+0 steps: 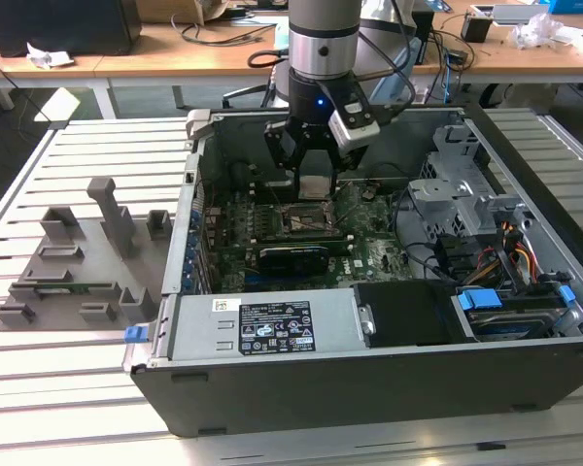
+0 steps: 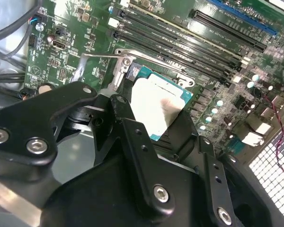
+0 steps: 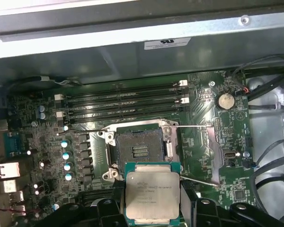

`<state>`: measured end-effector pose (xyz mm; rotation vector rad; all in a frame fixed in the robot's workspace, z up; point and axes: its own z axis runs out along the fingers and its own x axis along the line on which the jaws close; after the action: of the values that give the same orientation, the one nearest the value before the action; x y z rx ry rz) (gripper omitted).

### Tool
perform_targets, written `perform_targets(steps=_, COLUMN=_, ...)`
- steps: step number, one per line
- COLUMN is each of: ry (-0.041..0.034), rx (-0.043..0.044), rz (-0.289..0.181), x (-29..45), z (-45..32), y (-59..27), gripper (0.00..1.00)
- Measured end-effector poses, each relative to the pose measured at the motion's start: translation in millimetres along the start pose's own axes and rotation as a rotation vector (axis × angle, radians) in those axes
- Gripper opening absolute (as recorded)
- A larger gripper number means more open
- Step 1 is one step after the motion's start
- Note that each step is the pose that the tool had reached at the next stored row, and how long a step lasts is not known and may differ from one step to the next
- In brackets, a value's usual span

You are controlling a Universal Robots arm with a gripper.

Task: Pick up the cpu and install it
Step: 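Place the cpu into insertion slot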

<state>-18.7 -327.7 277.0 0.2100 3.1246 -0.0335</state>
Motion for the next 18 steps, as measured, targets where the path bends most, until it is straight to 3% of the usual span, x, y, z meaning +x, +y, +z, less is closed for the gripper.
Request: perform_targets(steps=18, ry=0.0035, rx=0.0020, rz=0.169, x=0.0, z=0.1, y=0.0, gripper=0.55)
